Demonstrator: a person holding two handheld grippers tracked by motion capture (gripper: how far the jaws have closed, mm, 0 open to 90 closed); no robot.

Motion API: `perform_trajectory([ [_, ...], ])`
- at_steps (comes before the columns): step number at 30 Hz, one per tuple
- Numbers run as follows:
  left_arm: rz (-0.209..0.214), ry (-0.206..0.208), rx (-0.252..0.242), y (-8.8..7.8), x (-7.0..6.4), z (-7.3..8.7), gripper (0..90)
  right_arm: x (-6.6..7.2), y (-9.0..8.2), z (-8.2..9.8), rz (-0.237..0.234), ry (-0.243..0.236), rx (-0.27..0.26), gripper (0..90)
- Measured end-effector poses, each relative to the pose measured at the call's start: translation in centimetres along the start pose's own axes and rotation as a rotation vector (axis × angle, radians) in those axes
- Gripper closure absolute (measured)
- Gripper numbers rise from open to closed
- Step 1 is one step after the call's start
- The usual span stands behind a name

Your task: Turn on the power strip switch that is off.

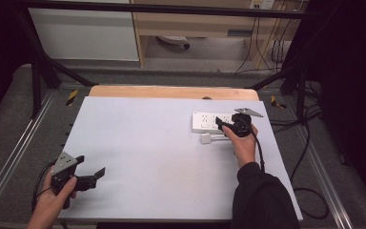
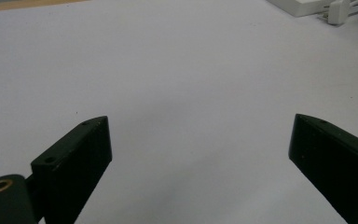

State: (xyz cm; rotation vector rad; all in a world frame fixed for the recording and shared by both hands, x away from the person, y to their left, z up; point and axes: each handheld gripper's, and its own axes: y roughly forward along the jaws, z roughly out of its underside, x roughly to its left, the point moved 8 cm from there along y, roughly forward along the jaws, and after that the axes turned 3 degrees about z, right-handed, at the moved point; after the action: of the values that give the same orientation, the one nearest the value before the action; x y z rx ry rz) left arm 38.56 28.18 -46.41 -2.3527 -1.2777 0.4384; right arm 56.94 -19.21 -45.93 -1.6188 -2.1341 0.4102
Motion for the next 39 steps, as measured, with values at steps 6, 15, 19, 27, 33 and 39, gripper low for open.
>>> perform_trajectory([
  [6,-0.002,-0.009,0.001,0.0,0.1,0.1,6.0,-0.4,-0.2,-0.1,0.015,0.011,0.014,8.4],
  [15,-0.002,-0.019,0.003,0.1,0.2,0.1,6.0,-0.6,-1.1,-0.5,0.007,0.004,0.012,4.2],
  [19,-0.002,-0.017,0.001,0.0,0.2,0.1,6.0,-0.5,-1.6,-0.8,-0.004,0.014,-0.001,4.0],
  [27,-0.001,-0.015,-0.003,0.0,0.2,0.0,6.0,-0.4,-2.3,-1.1,-0.020,0.017,-0.007,4.7],
  [33,-0.001,-0.012,-0.002,0.0,0.1,0.1,6.0,-0.6,-3.1,-1.3,-0.022,0.019,-0.012,5.1],
  [39,-0.003,-0.013,-0.004,-0.1,0.2,0.0,6.0,-1.0,-4.5,-1.7,-0.031,0.013,-0.018,5.5],
])
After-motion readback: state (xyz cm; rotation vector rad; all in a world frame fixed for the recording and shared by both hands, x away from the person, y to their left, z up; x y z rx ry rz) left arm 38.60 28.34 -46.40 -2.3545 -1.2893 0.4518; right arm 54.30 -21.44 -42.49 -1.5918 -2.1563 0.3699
